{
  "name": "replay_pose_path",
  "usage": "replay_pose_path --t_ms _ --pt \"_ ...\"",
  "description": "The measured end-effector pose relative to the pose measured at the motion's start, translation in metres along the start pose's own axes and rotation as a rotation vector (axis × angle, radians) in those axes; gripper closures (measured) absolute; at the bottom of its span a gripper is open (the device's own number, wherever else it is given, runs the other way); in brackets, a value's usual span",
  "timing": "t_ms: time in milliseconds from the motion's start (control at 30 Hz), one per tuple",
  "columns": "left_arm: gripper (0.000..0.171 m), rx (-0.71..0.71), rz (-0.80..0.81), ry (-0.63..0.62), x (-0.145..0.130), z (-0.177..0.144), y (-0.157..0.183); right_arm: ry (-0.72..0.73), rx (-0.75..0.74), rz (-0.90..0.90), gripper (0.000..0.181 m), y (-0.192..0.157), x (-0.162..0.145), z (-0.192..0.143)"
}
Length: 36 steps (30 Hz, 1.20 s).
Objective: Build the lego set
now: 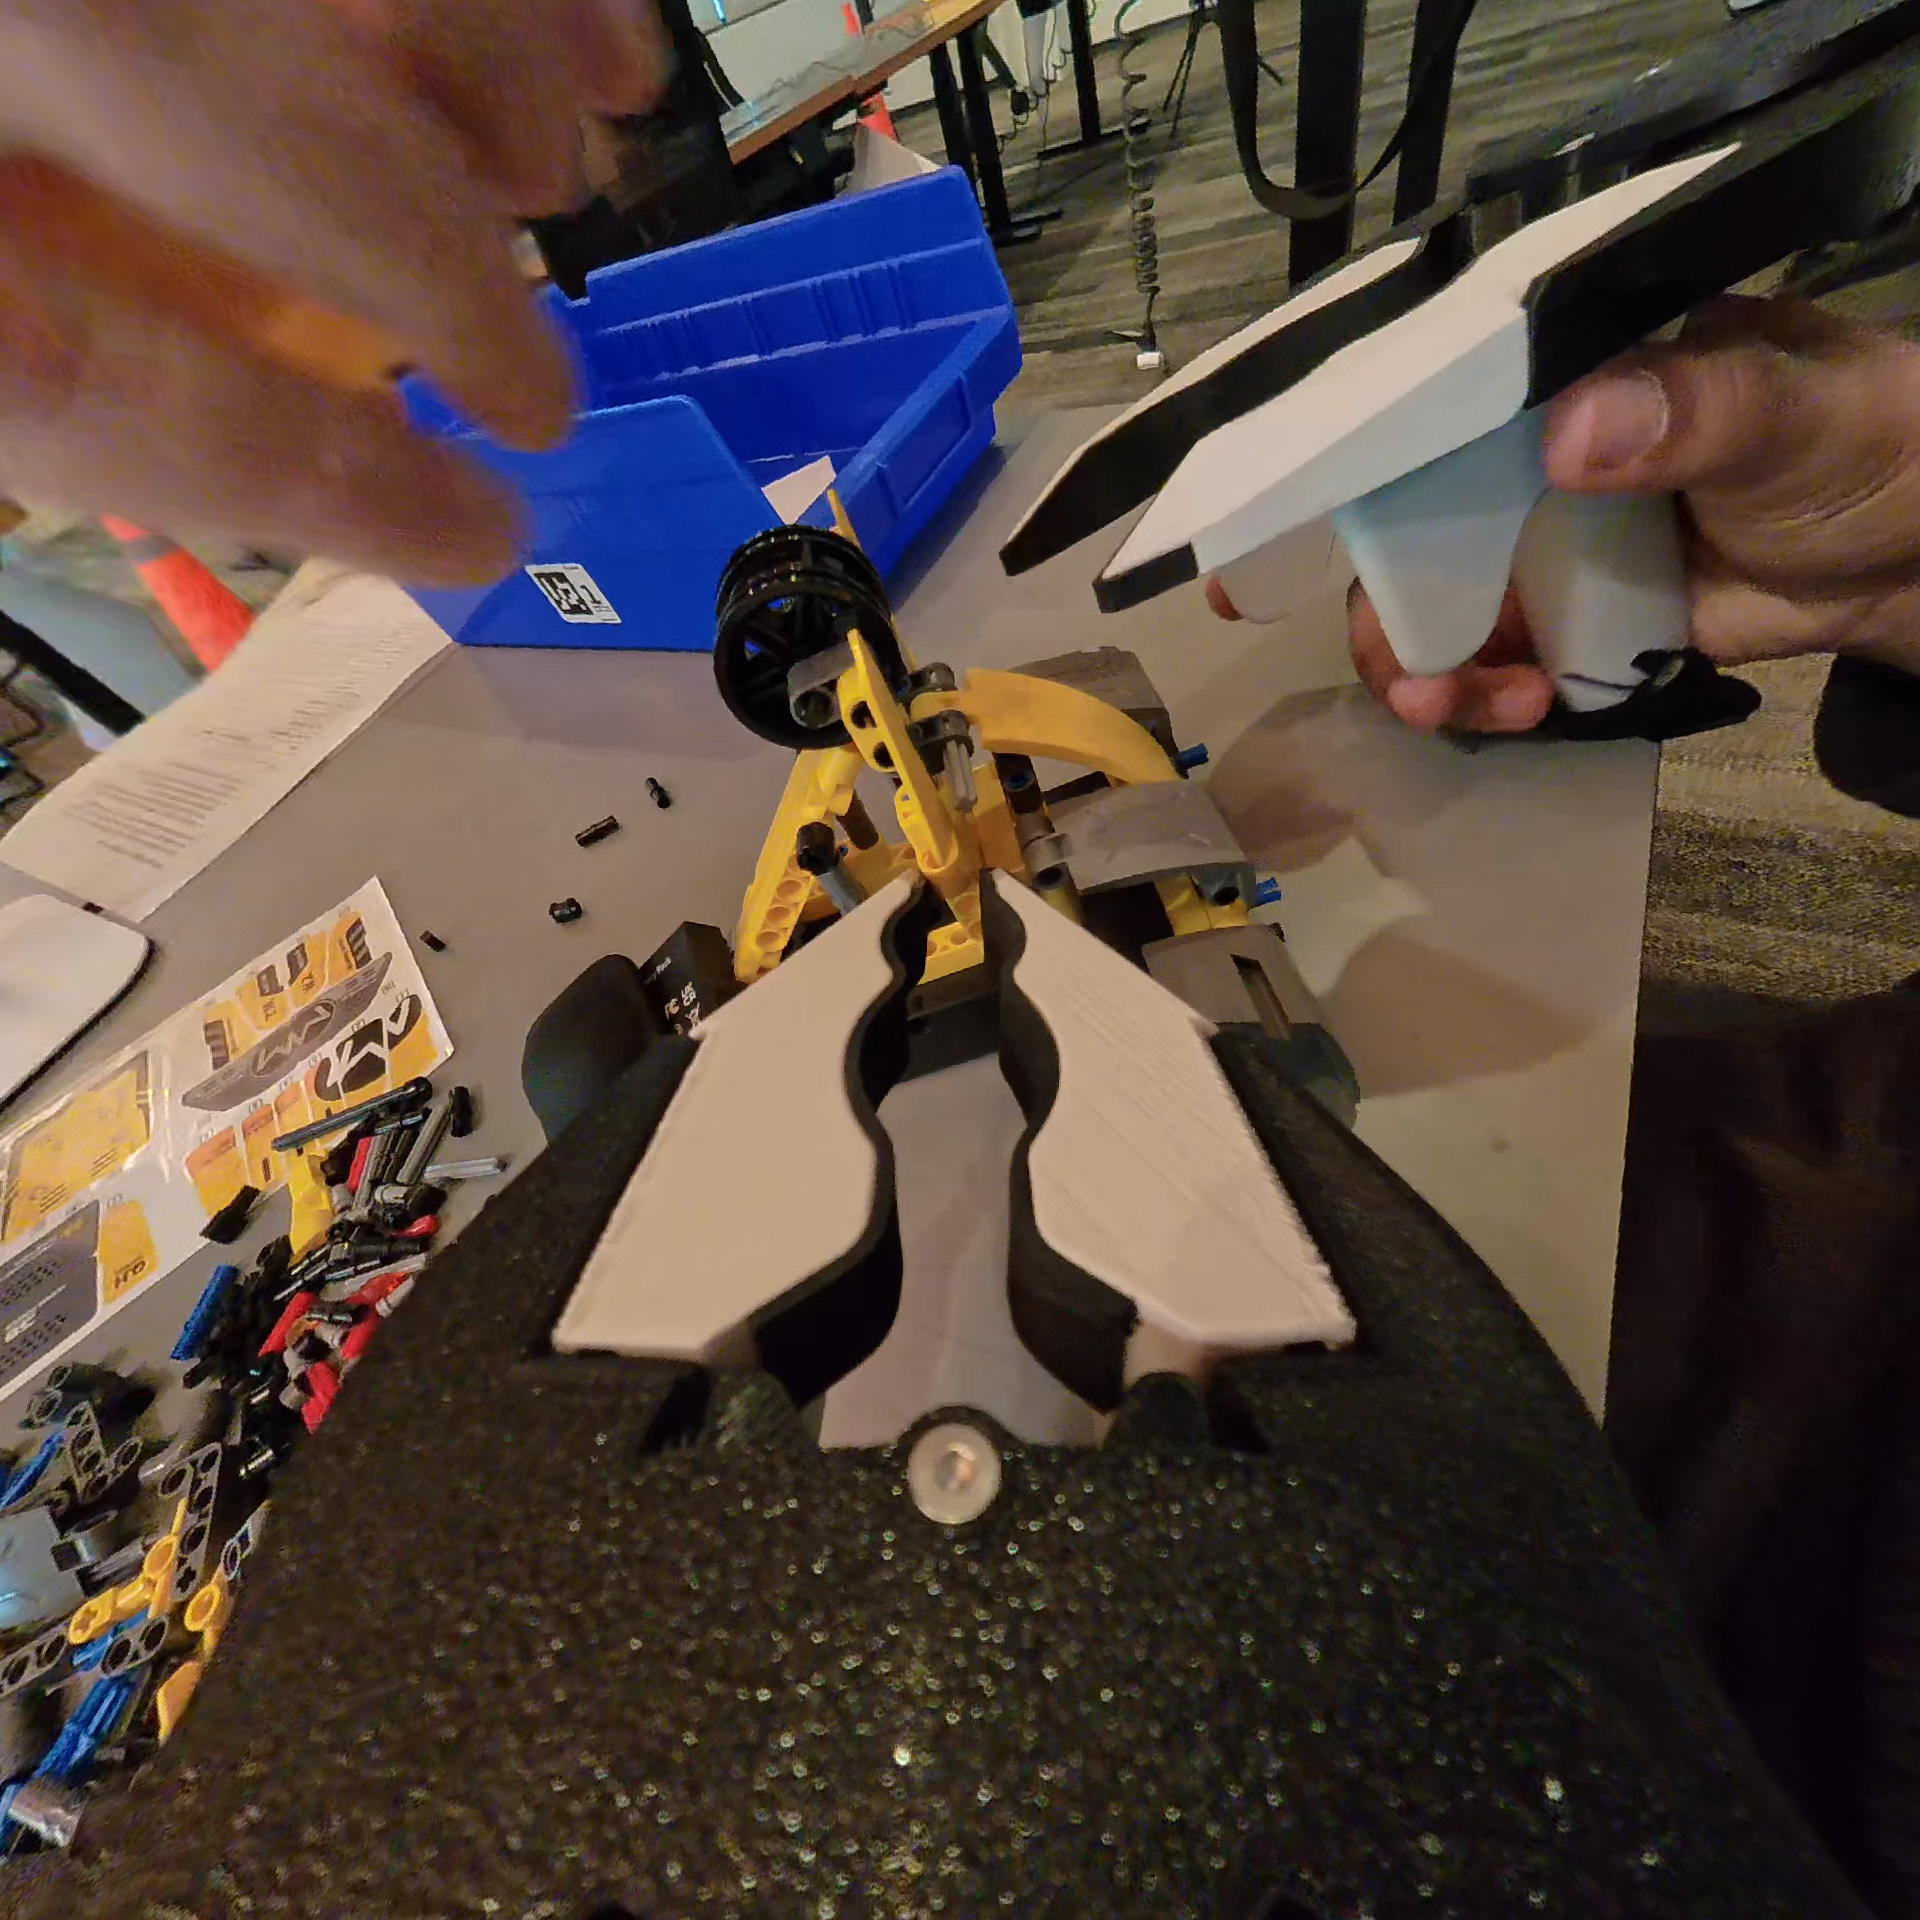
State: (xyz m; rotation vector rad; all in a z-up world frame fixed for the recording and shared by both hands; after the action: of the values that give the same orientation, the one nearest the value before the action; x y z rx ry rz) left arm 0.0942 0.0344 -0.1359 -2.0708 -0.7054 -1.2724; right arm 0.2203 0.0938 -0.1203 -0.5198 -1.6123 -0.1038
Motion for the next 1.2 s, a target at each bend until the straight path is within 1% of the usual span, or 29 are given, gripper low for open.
replay_pose_path --t_ms 133,300,433,467,633,733,767,867,1100,1200 --pt "0.164 -0.016 -0.014 0.002 0.000 0.000 -0.001 0.020 0.003 -0.006 0.135 -0.001 0.001 -0.002" --pt "0.164 -0.045 -0.025 -0.004 0.000 0.001 0.000 0.006 0.007 -0.017 0.135 -0.002 0.000 -0.001" --pt "0.169 -0.019 0.005 -0.022 -0.001 0.003 0.002 0.002 -0.005 -0.042 0.137 -0.004 -0.001 0.000" --pt "0.171 -0.008 0.018 -0.031 -0.001 0.004 0.002 -0.006 -0.019 -0.049 0.138 -0.004 -0.001 0.001" --pt "0.171 0.026 0.095 -0.068 -0.003 0.008 0.009 -0.044 -0.054 -0.122 0.143 -0.009 -0.005 0.005" --pt "0.171 0.032 0.111 -0.075 -0.004 0.009 0.010 -0.084 -0.089 -0.179 0.153 -0.012 -0.009 0.010" --pt "0.171 0.035 0.110 -0.073 -0.003 0.008 0.010 -0.093 -0.100 -0.201 0.156 -0.014 -0.010 0.011" --pt "0.171 0.039 0.094 -0.057 -0.002 0.007 0.008 -0.089 -0.132 -0.248 0.156 -0.016 -0.011 0.011" --pt "0.171 0.010 0.001 0.008 0.001 0.000 0.000 -0.079 -0.108 -0.219 0.157 -0.015 -0.009 0.009" --pt "0.168 0.002 -0.018 0.010 0.001 0.000 -0.001 -0.081 -0.111 -0.220 0.157 -0.015 -0.009 0.010"
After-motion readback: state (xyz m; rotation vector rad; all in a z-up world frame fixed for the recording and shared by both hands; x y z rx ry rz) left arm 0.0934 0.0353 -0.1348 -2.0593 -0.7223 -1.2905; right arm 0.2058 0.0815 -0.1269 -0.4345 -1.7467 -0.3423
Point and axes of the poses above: each gripper's, where its closed fingertips meet, z out along the fingers, x out of its top, y = z × x across the jaws, the point moved 6 cm from there along -z, back along the fingers, and after that the axes turned 9 degrees about -x, right-handed, at the moved point
